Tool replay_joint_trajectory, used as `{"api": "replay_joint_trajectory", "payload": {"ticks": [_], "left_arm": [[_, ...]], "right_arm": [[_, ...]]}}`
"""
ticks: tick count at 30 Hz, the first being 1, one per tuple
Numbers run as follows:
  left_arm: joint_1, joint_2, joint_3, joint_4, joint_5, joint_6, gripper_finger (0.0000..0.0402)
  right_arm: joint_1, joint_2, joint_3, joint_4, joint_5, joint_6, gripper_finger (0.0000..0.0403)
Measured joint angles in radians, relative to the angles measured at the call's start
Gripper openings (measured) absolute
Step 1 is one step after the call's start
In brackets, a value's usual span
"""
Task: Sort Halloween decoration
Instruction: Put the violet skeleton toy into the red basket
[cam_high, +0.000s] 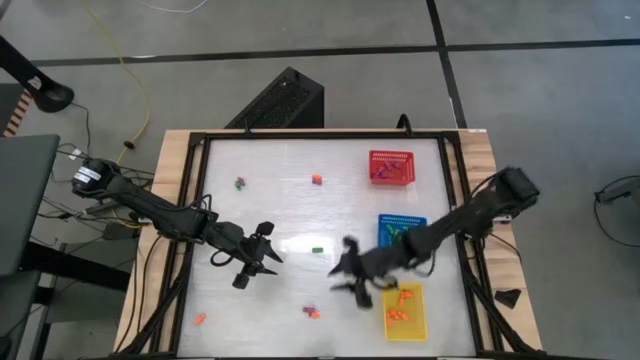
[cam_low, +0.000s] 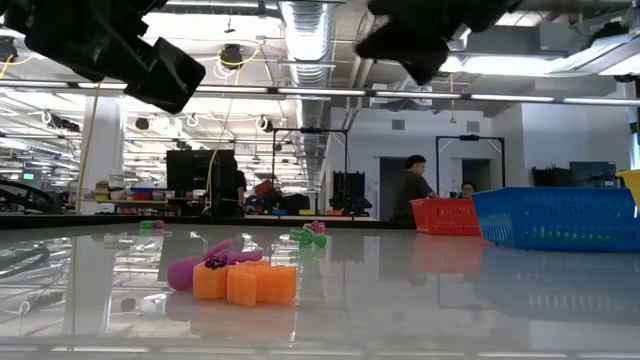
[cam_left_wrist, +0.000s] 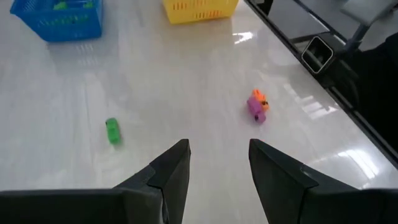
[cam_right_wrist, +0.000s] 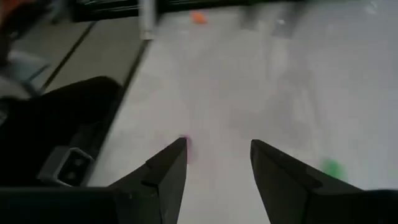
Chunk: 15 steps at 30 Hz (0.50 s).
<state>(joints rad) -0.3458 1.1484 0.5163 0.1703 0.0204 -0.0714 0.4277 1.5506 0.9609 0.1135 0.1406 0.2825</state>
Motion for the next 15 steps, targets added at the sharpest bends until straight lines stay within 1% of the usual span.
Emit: {"api": "replay_joint_trajectory", "payload": {"ticks": [3,7,10,13,15], "left_arm": [[0.0,0.0,0.0,0.0,0.0,-0.001,0.0153],[0.0,0.0,0.0,0.016,0.0,-0.001,0.0153],[0.0,0.0,0.0,0.023,-0.001,-0.002,0.0153],[0.0,0.0,0.0,0.025,-0.001,-0.003,0.0153],[-0.001,0.0,0.0,0.023,-0.001,-0.002,0.0153]], "right_arm": [[0.043,0.153,0.08,0.093,0.009,-0.046,0.0205],[0.057,0.339,0.229,0.08,0.015,-0.054,0.0205],[0.05,0.442,0.36,0.008,0.015,-0.055,0.0205],[0.042,0.513,0.467,-0.153,0.015,-0.055,0.0205],[0.039,0.547,0.516,-0.236,0.014,-0.055,0.0204]]}}
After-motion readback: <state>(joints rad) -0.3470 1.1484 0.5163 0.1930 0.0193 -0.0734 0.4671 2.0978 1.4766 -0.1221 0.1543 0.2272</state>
